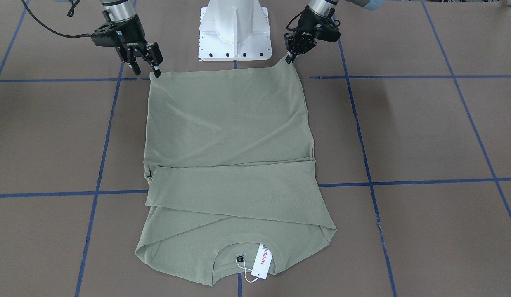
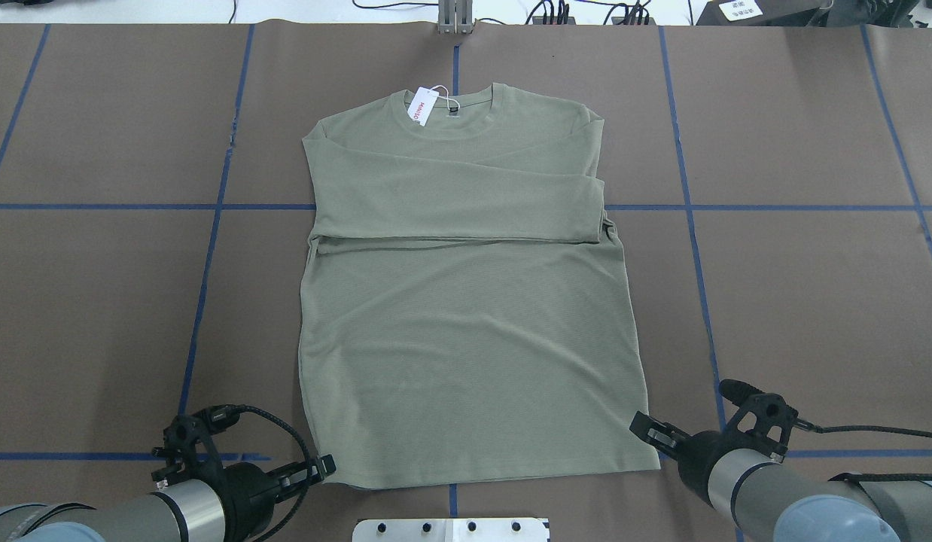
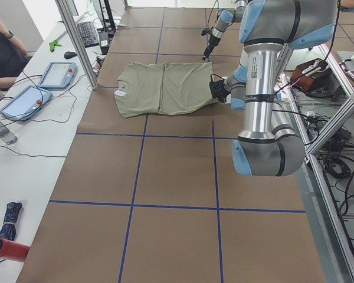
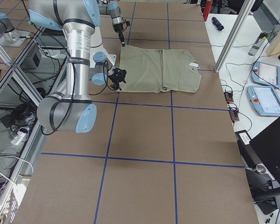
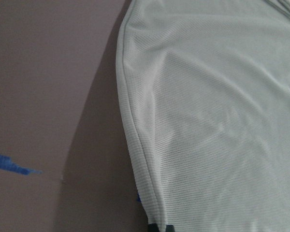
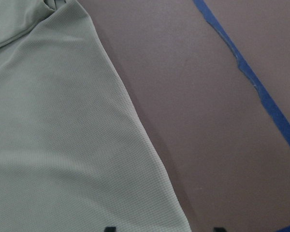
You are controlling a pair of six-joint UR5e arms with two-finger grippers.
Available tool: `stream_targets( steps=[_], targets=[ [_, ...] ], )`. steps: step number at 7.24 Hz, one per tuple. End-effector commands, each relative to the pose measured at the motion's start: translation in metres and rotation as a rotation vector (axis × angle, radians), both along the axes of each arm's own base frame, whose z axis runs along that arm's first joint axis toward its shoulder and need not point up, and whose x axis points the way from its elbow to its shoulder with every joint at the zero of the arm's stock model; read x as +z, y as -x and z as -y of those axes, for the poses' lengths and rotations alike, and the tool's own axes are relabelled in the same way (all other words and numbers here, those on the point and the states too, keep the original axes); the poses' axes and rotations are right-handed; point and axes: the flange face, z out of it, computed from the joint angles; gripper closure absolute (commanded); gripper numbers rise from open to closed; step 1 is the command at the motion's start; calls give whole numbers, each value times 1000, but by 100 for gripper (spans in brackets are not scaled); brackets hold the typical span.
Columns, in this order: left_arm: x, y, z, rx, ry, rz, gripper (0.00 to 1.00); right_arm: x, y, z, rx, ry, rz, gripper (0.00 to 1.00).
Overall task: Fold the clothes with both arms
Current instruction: 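Close both grippers on the hem corners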
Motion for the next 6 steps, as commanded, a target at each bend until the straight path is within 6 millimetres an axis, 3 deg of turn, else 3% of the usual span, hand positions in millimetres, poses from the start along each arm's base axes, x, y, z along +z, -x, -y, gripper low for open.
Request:
stream_targets(
  steps=[1,6],
  targets=[
    [-5,0,1,-2,2,-14,100,14,10,-12,-11,-16,-29,35],
    [-3,-1,1,-3,7,-12,100,14,19,-36,-30,-60,-30,33]
  ],
)
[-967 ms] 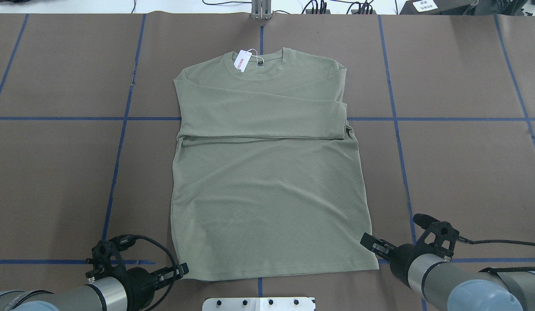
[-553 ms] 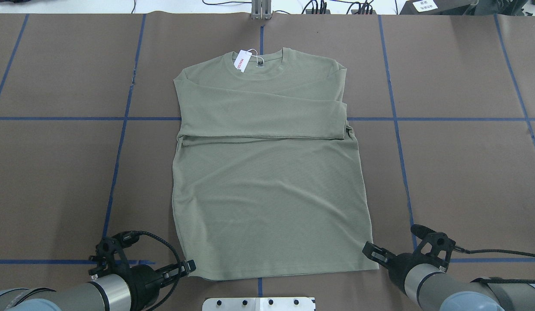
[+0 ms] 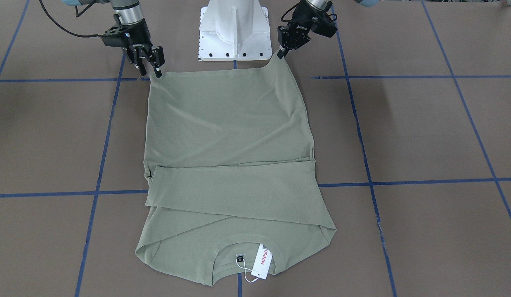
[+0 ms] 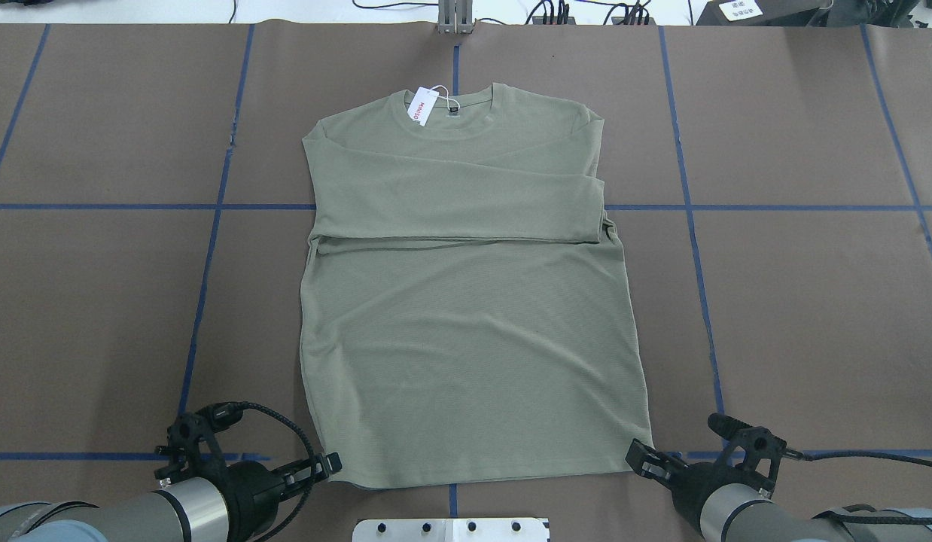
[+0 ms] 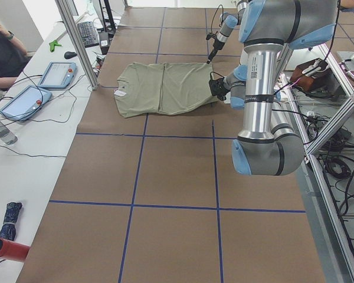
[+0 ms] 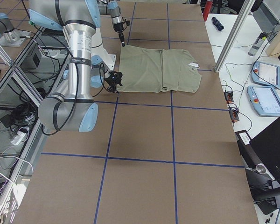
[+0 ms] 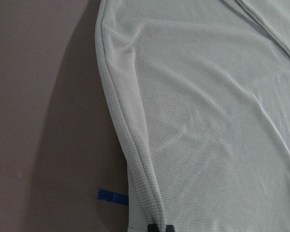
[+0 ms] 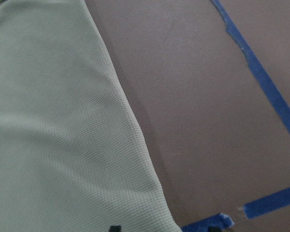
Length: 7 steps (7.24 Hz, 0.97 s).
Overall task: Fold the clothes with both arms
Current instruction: 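Close both grippers on the hem corners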
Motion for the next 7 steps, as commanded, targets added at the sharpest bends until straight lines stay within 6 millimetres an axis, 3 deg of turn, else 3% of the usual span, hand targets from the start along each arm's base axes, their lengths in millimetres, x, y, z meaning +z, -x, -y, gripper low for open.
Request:
stream_targets(
  steps=[1,3,4,6,7],
  targets=[
    [1,0,0,0,2,2,100,1,3,-7,-1,-15,-1,34],
    [2,-1,0,0,2,3,100,5,5,-9,8,-34,-9,38],
    [2,-1,0,-1,3,3,100,5,6,-9,10,-34,-10,47],
    [2,-1,0,-1,3,3,100,4,6,-8,15,-39,-8,78],
    [0,-1,0,-1,3,0,100,4,6,-8,15,-38,-6,100]
  ],
)
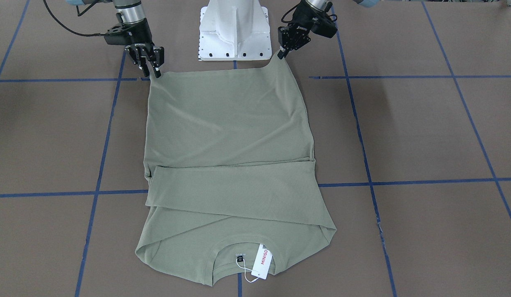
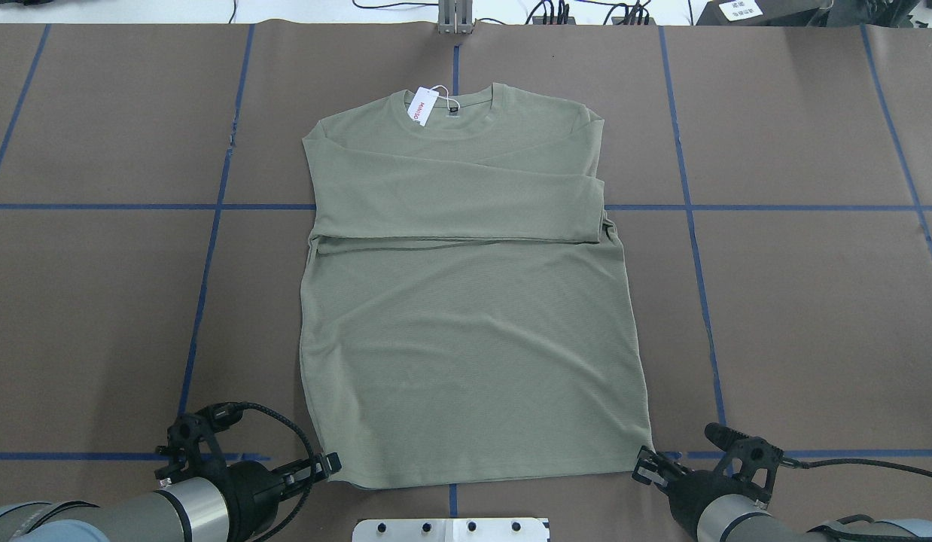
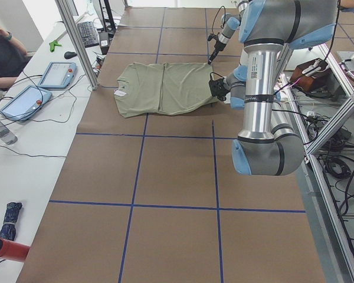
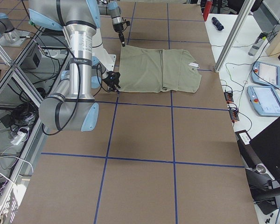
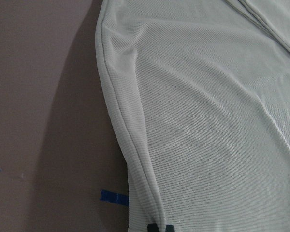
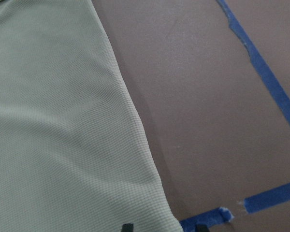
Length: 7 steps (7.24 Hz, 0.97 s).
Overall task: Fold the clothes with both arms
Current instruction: 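Close both grippers on the hem corners, then lift the hem with both grippers and fold it over toward the collar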
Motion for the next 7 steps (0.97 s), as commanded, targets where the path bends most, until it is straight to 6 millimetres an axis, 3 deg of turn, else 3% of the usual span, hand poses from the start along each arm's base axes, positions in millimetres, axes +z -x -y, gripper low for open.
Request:
stream_targets(
  steps=[1,2,3,4,5,6,7],
  targets=[
    [-2,1,0,0,0,-4,100,-3,-1,1,4,-1,6,100],
    [-2,1,0,0,0,-3,100,-16,-9,6,9,0,28,100],
    [-10,7,-1,14,2,-15,100,-35,-31,9,4,3,22,100],
    [-47,45,-5,79,20,-55,100,-83,-65,7,-40,43,15,100],
    [-96,96,-13,167,43,-64,100,-136,-112,11,-87,105,7,100],
    [-130,151,-6,236,63,-58,100,-173,-156,23,-113,180,25,100],
    [-142,173,11,253,55,-56,100,-187,-170,43,-124,233,38,100]
  ],
)
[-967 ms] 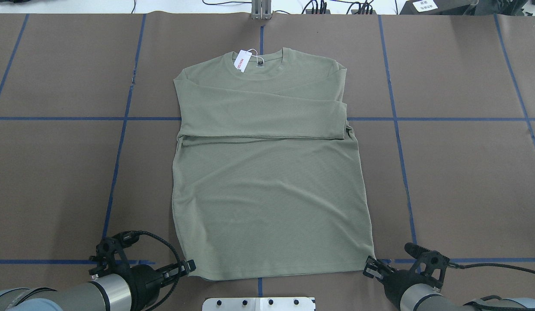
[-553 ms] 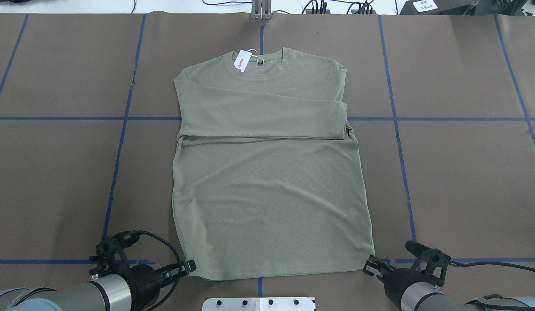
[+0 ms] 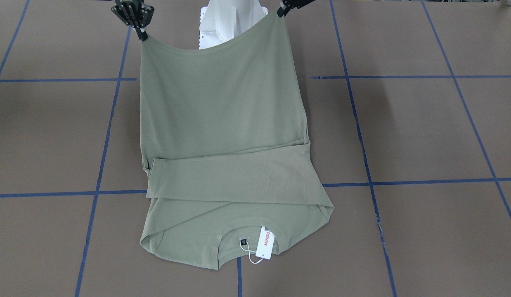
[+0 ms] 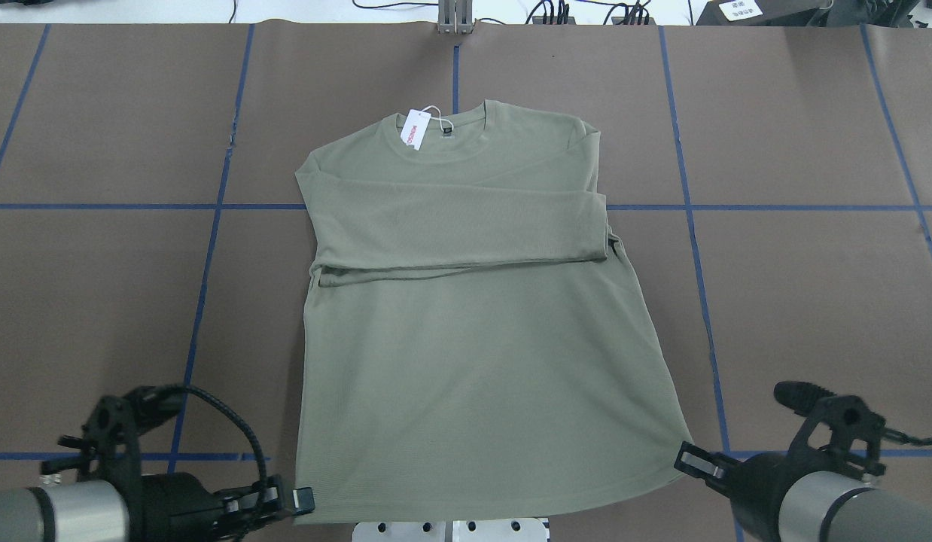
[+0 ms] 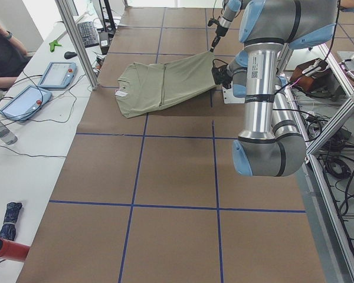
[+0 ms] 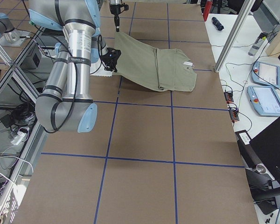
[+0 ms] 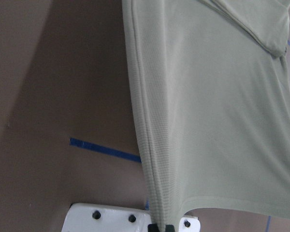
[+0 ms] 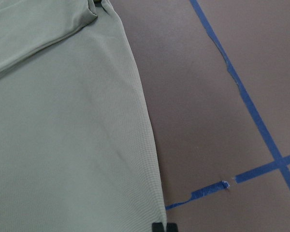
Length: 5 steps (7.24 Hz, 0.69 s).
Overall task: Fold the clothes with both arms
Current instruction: 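Lift the hem with both grippers and fold it over toward the collar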
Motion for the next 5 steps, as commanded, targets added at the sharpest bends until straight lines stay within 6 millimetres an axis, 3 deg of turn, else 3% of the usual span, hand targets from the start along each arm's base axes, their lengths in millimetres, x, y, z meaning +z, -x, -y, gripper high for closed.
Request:
stream_targets(
  steps=[1,2,3,4,5],
  targets=[
    [-27,33,30,25,-107,7,100,-36,-36,37,-42,-2,8,100],
    [-24,6,62,-14,-202,49,100,-43,-12,67,-15,-54,1,100],
    [-13,-13,104,-67,-278,116,100,-51,20,115,13,-94,-28,100],
    [2,-9,138,-108,-356,190,100,-56,57,174,22,-81,-68,100],
    [27,-26,172,-129,-359,262,100,-45,74,216,7,-95,-133,100]
  ],
)
